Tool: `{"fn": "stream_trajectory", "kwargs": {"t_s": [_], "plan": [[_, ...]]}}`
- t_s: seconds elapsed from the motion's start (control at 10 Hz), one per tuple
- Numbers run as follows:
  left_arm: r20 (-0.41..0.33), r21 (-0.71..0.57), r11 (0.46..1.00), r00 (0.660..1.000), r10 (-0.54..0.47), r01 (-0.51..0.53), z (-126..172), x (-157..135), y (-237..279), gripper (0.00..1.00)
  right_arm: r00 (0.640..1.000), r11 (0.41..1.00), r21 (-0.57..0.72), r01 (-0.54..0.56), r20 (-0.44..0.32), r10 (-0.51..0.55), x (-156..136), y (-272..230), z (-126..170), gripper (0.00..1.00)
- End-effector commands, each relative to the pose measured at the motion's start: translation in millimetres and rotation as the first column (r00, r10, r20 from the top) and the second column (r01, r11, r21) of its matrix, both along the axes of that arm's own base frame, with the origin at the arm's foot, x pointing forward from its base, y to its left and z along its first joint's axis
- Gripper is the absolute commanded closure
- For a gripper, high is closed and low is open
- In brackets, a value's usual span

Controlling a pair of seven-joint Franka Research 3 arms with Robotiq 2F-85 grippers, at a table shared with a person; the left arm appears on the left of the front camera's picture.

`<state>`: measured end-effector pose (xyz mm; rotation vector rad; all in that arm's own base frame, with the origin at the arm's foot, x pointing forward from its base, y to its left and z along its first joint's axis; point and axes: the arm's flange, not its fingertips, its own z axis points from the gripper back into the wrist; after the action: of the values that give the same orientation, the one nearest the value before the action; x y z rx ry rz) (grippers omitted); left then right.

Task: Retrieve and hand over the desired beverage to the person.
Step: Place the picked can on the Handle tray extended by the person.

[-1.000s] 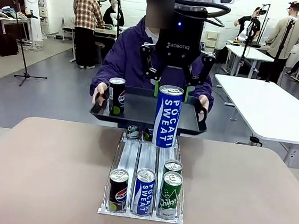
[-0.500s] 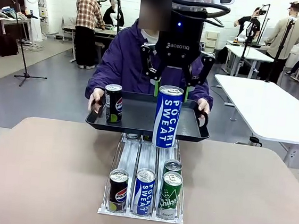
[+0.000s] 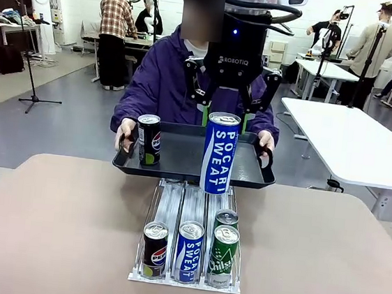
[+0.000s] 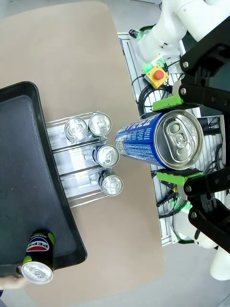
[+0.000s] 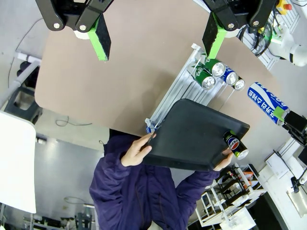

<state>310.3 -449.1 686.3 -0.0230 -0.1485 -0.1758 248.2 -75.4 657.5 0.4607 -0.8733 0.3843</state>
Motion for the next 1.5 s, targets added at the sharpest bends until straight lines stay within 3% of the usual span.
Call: {"fn": "stream_trajectory", "kwargs": {"t_s": [0.0,1.3,1.4], "plan": [[0.010,0.001,1.000,1.000,0.004,-0.004,5.2,-3.9,3.6,1.00,1.000,1.000,0.013,-0.018,0.003,0.018,1.6,1.3,-0.8,0.00],[0.010,0.001,1.000,1.000,0.004,-0.004,5.2,-3.9,3.6,1.00,1.000,1.000,0.013,-0.018,0.003,0.018,1.6,1.3,-0.8,0.00],[0.000,0.000,1.000,1.000,0.000,0.000,0.0,0.0,0.0,0.42,1.000,1.000,0.013,-0.018,0.003,0.018,1.6,1.3,-0.8,0.00]]}}
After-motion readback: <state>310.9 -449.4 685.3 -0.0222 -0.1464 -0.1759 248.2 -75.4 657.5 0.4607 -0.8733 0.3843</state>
